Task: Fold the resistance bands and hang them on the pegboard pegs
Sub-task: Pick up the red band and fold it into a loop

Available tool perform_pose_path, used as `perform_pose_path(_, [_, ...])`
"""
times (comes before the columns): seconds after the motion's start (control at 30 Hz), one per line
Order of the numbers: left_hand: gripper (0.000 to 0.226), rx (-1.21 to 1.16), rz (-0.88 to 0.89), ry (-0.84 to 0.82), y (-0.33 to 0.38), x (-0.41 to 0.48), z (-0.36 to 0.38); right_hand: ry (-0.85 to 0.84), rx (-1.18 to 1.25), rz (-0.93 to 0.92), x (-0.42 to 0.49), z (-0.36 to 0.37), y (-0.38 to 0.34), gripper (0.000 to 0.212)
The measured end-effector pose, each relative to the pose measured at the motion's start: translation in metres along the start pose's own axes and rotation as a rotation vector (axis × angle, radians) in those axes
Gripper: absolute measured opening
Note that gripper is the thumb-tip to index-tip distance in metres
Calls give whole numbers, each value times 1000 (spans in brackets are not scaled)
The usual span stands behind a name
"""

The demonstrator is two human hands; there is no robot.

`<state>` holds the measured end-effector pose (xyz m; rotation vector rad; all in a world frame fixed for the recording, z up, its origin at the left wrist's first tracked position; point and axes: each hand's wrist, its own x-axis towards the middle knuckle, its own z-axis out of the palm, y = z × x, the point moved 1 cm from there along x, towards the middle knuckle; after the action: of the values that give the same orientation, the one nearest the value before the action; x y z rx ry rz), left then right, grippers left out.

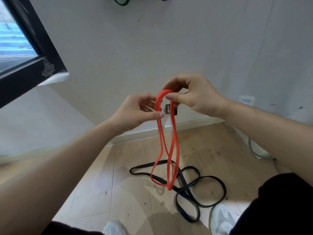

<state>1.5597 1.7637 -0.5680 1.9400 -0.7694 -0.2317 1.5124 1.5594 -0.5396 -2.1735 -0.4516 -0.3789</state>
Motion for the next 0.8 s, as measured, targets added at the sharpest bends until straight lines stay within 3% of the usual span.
perform_pose_path(0.17, [54,51,-120,-114,-15,1,25,41,340,74,-2,-3,-5,16])
perform_pose_path(0.3, [32,52,-187,-175,-30,4,49,114,625,111,0,-7,-6,14])
perform_pose_path(0.47, [8,27,-242,-138,-40,3,51,218,700,139,-2,-17,5,13])
perform_pose_path(0.8, [16,110,-173,-61,-54,10,24,499,640,293,-2,-50,45,16])
